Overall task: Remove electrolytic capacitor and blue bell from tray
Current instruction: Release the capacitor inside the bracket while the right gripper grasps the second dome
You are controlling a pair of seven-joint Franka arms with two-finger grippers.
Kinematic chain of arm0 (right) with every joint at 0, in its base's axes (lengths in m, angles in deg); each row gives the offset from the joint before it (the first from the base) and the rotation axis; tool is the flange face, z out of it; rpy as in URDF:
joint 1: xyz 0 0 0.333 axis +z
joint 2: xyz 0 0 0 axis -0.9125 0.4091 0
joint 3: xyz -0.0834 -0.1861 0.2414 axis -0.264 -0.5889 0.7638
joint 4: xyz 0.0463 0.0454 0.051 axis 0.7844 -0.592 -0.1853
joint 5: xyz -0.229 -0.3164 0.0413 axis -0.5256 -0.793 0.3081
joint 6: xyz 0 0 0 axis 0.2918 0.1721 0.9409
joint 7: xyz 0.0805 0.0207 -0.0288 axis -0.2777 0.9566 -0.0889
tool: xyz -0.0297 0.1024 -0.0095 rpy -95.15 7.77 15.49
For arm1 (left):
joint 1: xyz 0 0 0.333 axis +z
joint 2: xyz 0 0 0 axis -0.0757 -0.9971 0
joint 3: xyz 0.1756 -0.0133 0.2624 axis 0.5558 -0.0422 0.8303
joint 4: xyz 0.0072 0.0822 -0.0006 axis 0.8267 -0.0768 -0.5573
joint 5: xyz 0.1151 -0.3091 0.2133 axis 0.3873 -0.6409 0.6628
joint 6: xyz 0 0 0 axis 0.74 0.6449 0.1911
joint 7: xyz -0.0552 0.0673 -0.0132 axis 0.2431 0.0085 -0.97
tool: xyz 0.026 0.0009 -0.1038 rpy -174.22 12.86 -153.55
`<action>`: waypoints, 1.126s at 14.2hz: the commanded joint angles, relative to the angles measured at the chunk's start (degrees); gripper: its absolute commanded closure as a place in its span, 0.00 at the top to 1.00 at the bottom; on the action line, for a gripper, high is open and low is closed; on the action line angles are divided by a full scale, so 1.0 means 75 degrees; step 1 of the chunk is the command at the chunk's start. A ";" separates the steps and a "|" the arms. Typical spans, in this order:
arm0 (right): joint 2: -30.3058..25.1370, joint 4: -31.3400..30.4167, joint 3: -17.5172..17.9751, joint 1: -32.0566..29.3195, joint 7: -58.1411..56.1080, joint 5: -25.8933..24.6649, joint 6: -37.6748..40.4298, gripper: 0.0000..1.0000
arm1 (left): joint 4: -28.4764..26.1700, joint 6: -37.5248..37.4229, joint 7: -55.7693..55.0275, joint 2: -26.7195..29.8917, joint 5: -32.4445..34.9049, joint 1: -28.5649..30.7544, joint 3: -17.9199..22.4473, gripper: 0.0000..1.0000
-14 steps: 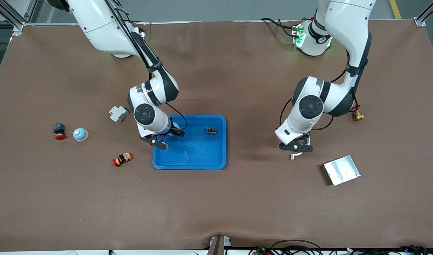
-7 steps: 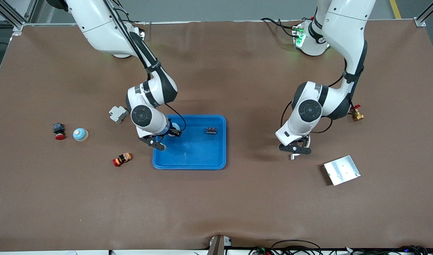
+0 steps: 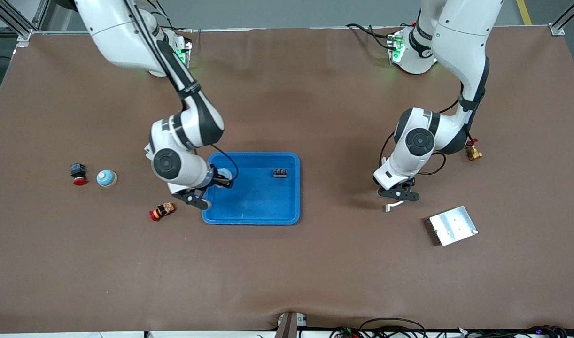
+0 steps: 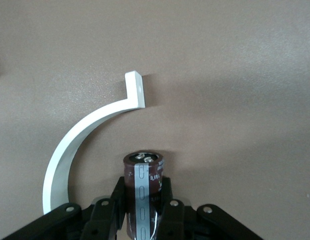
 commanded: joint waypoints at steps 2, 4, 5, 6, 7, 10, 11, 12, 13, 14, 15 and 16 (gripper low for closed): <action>-0.0183 -0.0046 -0.1076 -0.0515 -0.3034 0.0177 0.0464 0.21 | -0.0283 0.0113 0.0061 0.0196 0.0145 0.0081 -0.0032 0.00; -0.0125 -0.0069 -0.1593 -0.0702 -0.4651 0.0177 0.0464 0.21 | -0.0248 0.0113 0.0061 0.0149 0.0145 0.0082 -0.0032 0.00; -0.0101 -0.0070 -0.1839 -0.0808 -0.5274 0.0177 0.0440 0.21 | -0.0225 0.0113 0.0085 0.0137 0.0145 0.0093 -0.0032 0.00; -0.0089 -0.0070 -0.1981 -0.0878 -0.5733 0.0177 0.0382 0.21 | -0.0202 0.0101 0.0085 0.0126 0.0145 0.0082 -0.0032 0.14; -0.0055 -0.0070 -0.2063 -0.0914 -0.5900 0.0165 0.0300 0.21 | -0.0201 0.0101 0.0073 0.0126 0.0145 0.0082 -0.0032 0.99; 0.0284 -0.0058 -0.2123 -0.0914 -0.5913 0.0095 -0.0529 0.21 | -0.0120 0.0078 0.0003 0.0161 0.0133 0.0082 -0.0032 1.00; 0.0436 -0.0058 -0.2123 -0.0914 -0.5901 0.0106 -0.0811 0.21 | -0.0015 0.0043 -0.0090 0.0172 0.0133 0.0058 -0.0032 1.00; 0.0519 -0.0058 -0.2123 -0.0937 -0.5901 0.0129 -0.0941 0.21 | 0.0056 -0.0085 -0.0137 0.0207 0.0099 0.0047 -0.0032 1.00; 0.0578 -0.0058 -0.2123 -0.0949 -0.5901 0.0176 -0.0978 0.22 | 0.0196 -0.0307 -0.0231 0.0266 0.0040 0.0070 -0.0032 1.00; 0.0590 -0.0069 -0.2123 -0.0961 -0.5913 0.0177 -0.0978 0.26 | 0.0383 -0.0657 -0.0371 0.0324 0.0040 0.0058 -0.0032 1.00; 0.0602 -0.0070 -0.2123 -0.0984 -0.5913 0.0165 -0.0978 0.32 | 0.0756 -0.1171 -0.0604 0.0336 0.0028 0.0047 -0.0032 1.00; 0.0683 -0.0058 -0.2123 -0.1019 -0.5901 0.0176 -0.0989 0.45 | 0.1166 -0.1780 -0.0908 0.0325 0.0028 0.0000 -0.0032 1.00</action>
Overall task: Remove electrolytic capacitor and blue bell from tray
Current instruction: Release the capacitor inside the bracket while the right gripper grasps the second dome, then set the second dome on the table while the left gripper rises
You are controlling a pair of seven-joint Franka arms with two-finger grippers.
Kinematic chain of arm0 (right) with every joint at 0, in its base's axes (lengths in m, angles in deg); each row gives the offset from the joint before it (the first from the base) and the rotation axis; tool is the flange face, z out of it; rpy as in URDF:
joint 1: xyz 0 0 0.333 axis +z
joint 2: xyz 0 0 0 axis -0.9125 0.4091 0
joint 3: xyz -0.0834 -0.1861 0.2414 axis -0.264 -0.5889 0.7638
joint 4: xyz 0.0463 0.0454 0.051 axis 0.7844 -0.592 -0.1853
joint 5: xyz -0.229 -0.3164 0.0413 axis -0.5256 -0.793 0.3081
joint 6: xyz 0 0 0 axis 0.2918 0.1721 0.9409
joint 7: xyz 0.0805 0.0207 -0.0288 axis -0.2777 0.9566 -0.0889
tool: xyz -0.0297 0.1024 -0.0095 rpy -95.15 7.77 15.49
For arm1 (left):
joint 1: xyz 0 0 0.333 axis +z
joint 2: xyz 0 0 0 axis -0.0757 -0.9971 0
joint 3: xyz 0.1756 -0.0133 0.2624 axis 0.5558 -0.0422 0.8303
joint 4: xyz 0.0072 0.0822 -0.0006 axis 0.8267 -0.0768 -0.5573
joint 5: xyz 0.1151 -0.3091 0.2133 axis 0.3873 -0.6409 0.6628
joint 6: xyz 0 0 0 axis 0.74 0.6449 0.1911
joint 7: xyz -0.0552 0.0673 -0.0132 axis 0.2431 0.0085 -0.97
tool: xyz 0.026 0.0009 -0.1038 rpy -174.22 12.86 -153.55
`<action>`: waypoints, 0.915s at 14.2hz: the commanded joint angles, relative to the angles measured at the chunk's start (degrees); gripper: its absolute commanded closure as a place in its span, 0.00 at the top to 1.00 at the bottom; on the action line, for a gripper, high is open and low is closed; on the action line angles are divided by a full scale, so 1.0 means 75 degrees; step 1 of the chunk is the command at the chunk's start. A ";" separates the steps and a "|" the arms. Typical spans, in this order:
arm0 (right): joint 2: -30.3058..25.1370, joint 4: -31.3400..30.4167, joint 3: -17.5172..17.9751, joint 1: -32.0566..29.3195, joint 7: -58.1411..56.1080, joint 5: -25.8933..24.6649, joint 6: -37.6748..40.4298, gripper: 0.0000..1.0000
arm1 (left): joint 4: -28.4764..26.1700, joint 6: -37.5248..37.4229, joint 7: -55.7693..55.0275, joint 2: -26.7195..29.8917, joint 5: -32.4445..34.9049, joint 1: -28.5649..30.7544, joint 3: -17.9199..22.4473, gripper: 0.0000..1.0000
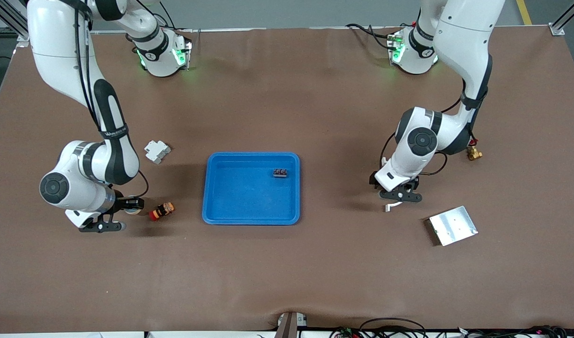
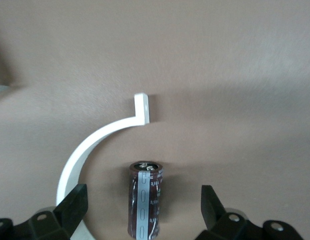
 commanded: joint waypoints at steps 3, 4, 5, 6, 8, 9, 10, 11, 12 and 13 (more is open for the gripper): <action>0.0041 -0.0011 -0.0017 -0.0093 -0.0095 0.0178 -0.0053 0.91 | 0.1439 -0.2155 -0.1862 0.0091 0.0008 -0.0196 -0.0038 1.00; 0.0041 0.0000 -0.0017 -0.0093 -0.0037 0.0167 -0.0041 1.00 | 0.1451 -0.2168 -0.2506 0.0137 -0.0119 -0.0208 -0.0155 1.00; 0.0018 0.0000 -0.0017 -0.0104 -0.0025 0.0178 -0.0006 1.00 | 0.1452 -0.2168 -0.3127 0.0138 -0.0283 -0.0173 -0.0318 1.00; -0.0029 0.0023 -0.0017 -0.0104 -0.0025 0.0167 0.0052 1.00 | 0.1452 -0.2168 -0.3748 0.0138 -0.0354 -0.0196 -0.0401 1.00; -0.0239 0.0105 -0.0028 -0.0093 -0.0037 0.0167 0.0169 1.00 | 0.1544 -0.2168 -0.5118 0.0115 -0.0390 -0.0208 -0.0530 1.00; -0.0414 0.0175 -0.0017 -0.0093 -0.0013 0.0167 0.0391 1.00 | 0.1603 -0.2168 -0.5949 0.0103 -0.0529 -0.0208 -0.0635 1.00; -0.0532 0.0362 -0.0028 -0.0104 -0.0013 0.0167 0.0602 1.00 | 0.1662 -0.2133 -0.6746 0.0103 -0.0670 -0.0231 -0.0717 1.00; -0.0626 0.0584 -0.0028 -0.0139 -0.0013 0.0143 0.0859 1.00 | 0.1755 -0.2121 -0.7682 0.0080 -0.0718 -0.0313 -0.0788 1.00; -0.0731 0.0853 -0.0040 -0.0221 0.0010 0.0132 0.1210 1.00 | 0.1837 -0.2086 -0.8608 0.0033 -0.0649 -0.0487 -0.0800 1.00; -0.0883 0.1018 -0.0040 -0.0291 0.0010 0.0108 0.1561 1.00 | 0.1931 -0.2051 -0.9453 -0.0072 -0.0625 -0.0710 -0.0777 1.00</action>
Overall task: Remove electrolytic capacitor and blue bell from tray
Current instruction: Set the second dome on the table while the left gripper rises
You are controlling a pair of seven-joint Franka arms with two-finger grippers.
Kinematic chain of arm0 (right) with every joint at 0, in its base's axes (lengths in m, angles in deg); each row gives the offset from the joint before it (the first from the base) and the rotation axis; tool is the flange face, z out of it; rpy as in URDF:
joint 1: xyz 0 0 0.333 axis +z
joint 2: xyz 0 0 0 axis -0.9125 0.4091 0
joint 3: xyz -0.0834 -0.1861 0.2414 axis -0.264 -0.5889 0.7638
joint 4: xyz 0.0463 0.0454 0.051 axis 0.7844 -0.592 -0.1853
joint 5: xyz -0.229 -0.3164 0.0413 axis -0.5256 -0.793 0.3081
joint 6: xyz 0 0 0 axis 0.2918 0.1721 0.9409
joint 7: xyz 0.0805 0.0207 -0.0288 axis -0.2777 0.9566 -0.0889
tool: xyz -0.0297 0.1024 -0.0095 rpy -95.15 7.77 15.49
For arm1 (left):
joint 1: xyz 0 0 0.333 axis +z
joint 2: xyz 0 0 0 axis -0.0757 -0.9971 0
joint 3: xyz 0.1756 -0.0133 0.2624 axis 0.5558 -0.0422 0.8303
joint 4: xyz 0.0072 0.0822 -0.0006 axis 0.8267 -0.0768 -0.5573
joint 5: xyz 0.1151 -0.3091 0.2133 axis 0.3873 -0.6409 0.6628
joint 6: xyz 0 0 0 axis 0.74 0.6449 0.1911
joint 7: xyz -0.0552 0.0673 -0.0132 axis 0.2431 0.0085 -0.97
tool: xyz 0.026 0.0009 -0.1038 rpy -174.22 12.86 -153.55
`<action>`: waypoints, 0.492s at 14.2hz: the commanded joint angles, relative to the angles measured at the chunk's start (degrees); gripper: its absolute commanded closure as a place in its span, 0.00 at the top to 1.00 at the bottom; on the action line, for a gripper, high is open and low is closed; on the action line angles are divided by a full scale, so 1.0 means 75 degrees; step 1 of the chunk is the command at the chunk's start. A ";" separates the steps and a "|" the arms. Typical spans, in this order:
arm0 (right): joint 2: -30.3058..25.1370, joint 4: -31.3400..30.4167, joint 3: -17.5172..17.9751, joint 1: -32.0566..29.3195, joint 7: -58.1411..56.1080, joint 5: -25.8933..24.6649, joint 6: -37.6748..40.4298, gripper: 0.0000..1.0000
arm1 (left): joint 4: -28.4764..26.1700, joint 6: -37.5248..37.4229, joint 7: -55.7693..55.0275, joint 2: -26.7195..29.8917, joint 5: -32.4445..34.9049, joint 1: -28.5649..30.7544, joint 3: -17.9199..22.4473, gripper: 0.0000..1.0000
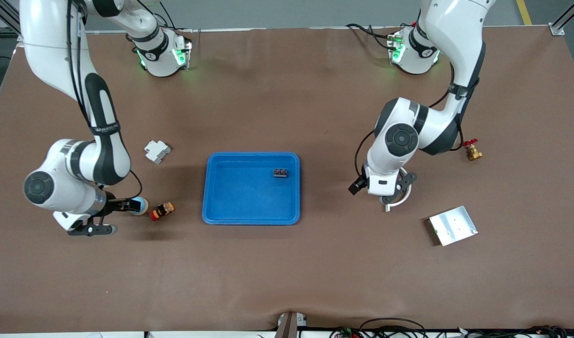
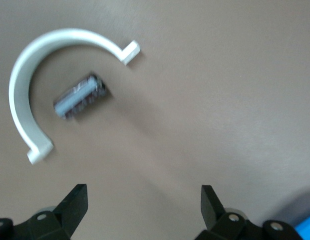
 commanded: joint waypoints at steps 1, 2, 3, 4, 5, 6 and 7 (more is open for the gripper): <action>-0.0609 0.0388 0.0050 -0.0307 -0.0007 0.0050 0.0915 1.00 | 0.0379 0.0018 -0.2244 -0.0263 -0.0021 -0.0559 0.0047 1.00; -0.0913 0.0400 0.0050 -0.0400 -0.0007 0.0038 0.1150 1.00 | 0.0472 0.0030 -0.3087 -0.0345 0.0224 -0.0712 0.0035 1.00; -0.1241 0.0423 0.0050 -0.0494 -0.0019 0.0003 0.1442 1.00 | 0.0578 0.0030 -0.3827 -0.0381 0.0528 -0.0760 0.0024 1.00; -0.1522 0.0528 0.0050 -0.0565 -0.0031 -0.0125 0.1782 1.00 | 0.0648 0.0030 -0.4449 -0.0439 0.0740 -0.0842 0.0000 1.00; -0.1746 0.0703 0.0097 -0.0635 -0.0019 -0.0288 0.2214 1.00 | 0.0696 0.0030 -0.4826 -0.0463 0.0800 -0.1005 0.0000 1.00; -0.1945 0.0972 0.0120 -0.0647 -0.0007 -0.0441 0.2694 1.00 | 0.0708 0.0030 -0.5050 -0.0486 0.0800 -0.1157 0.0012 1.00; -0.2086 0.1241 0.0132 -0.0671 -0.0007 -0.0582 0.3105 1.00 | 0.0824 0.0018 -0.5180 -0.0533 0.0812 -0.1263 0.0012 1.00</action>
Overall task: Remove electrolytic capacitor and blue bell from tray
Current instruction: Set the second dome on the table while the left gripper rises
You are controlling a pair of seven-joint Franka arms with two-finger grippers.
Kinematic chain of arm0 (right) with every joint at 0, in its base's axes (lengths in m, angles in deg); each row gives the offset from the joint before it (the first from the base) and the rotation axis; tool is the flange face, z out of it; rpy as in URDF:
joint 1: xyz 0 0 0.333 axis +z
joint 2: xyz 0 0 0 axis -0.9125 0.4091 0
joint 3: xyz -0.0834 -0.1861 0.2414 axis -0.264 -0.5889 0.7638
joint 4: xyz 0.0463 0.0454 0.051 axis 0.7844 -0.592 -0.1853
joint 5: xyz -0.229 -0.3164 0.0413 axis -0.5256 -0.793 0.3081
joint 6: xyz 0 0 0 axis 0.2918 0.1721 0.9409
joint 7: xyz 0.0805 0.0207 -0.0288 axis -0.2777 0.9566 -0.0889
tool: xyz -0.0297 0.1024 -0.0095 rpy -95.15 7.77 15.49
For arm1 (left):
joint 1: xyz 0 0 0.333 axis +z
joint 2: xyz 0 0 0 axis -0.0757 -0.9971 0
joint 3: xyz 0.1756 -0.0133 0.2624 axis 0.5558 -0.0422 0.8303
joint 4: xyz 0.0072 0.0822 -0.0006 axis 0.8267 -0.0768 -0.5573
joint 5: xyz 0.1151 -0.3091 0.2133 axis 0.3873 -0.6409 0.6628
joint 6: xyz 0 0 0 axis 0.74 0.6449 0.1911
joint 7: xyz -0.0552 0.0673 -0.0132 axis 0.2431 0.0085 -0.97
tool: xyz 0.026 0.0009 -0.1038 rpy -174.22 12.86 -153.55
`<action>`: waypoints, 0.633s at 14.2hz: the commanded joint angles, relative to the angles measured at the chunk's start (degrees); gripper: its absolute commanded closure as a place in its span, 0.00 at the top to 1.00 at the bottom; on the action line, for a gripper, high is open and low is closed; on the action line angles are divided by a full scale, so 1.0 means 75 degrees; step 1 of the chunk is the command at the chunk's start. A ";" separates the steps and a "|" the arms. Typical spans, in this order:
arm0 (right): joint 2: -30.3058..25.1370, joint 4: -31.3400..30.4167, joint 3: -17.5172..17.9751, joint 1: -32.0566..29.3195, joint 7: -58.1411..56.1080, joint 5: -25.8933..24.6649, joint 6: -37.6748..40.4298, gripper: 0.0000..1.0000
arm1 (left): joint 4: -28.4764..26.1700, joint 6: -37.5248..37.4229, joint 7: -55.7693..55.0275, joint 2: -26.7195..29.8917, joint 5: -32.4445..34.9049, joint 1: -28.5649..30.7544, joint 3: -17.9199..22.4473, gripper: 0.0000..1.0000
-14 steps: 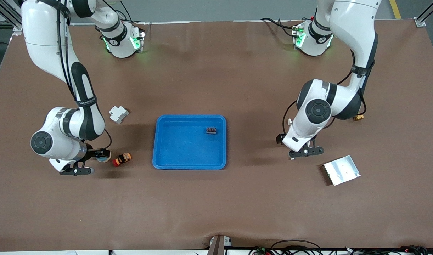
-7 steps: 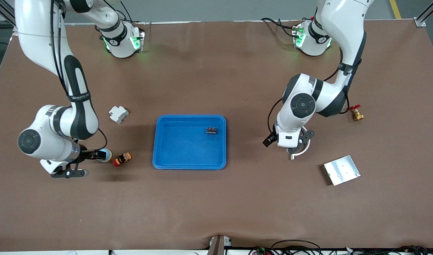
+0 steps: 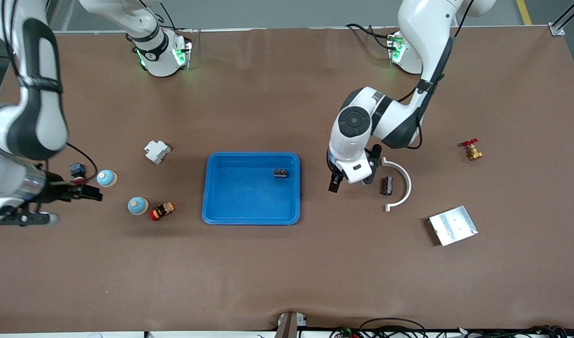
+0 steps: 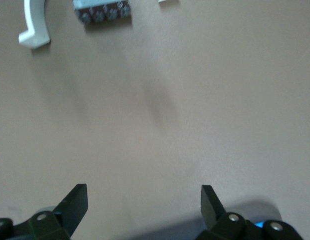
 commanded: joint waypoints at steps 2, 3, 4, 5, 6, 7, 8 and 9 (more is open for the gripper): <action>-0.0844 0.0502 0.0211 -0.0193 0.0017 -0.0431 0.1263 1.00 | 0.0530 -0.0089 -0.0483 -0.0317 0.0367 -0.0403 0.0036 1.00; -0.1055 0.0526 0.0223 -0.0251 0.0006 -0.0559 0.1323 1.00 | 0.0683 -0.0136 -0.0623 -0.0423 0.0310 -0.0485 0.0036 1.00; -0.1231 0.0549 0.0351 -0.0309 0.0029 -0.0699 0.1521 1.00 | 0.0835 -0.0206 -0.1042 -0.0494 0.0344 -0.0579 0.0036 1.00; -0.1326 0.0689 0.0700 -0.0588 0.0029 -0.0793 0.1755 1.00 | 0.1138 -0.0323 -0.1336 -0.0680 0.0356 -0.0603 0.0036 1.00; -0.1361 0.0968 0.1202 -0.0939 0.0029 -0.0934 0.1955 1.00 | 0.1513 -0.0649 -0.1502 -0.0879 0.0344 -0.0673 0.0025 1.00; -0.1373 0.1180 0.1567 -0.1221 0.0041 -0.1016 0.2235 1.00 | 0.1876 -0.0965 -0.1619 -0.1171 0.0333 -0.0801 0.0025 1.00; -0.1478 0.1321 0.1722 -0.1328 0.0133 -0.1052 0.2516 1.00 | 0.2146 -0.1177 -0.1678 -0.1394 0.0298 -0.0918 0.0025 1.00; -0.1572 0.1346 0.1746 -0.1376 0.0448 -0.1017 0.2670 1.00 | 0.2207 -0.1214 -0.1841 -0.1478 0.0286 -0.0931 0.0025 1.00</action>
